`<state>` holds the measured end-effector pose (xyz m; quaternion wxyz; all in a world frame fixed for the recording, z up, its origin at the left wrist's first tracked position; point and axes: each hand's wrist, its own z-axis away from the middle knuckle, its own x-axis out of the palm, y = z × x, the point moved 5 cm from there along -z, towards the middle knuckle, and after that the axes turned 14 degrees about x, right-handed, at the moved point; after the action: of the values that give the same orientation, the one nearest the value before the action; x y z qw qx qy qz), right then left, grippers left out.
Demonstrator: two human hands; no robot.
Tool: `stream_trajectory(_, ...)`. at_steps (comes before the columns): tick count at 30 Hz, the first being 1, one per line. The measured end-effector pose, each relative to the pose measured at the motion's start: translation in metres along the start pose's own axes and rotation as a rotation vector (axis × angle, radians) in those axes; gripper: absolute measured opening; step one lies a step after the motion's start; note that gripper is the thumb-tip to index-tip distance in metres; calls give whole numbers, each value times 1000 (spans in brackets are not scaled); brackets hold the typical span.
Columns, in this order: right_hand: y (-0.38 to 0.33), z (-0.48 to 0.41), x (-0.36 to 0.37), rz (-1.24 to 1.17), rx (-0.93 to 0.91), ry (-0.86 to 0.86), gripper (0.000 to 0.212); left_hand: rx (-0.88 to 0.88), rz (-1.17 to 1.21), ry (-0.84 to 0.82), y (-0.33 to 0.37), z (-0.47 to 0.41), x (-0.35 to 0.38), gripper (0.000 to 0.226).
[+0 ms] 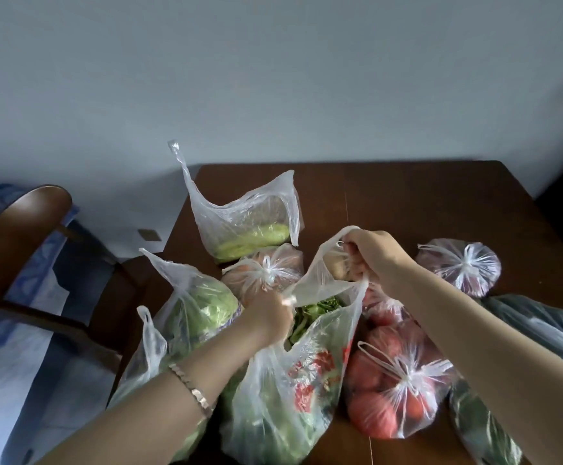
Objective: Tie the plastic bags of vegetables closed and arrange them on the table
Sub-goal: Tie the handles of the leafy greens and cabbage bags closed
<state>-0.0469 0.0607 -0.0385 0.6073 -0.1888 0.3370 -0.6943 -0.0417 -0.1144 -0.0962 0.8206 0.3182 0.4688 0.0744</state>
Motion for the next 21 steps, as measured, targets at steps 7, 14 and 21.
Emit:
stream_trajectory(7,-22,30,-22,259,-347,84,32,53,110,324,7,0,-49,46)
stream_trajectory(14,-2,29,20,-118,-493,-471,20,18,521,526,6,5,-37,35)
stream_trajectory(21,32,-6,43,-300,-172,-351,22,56,787,437,13,3,-26,28)
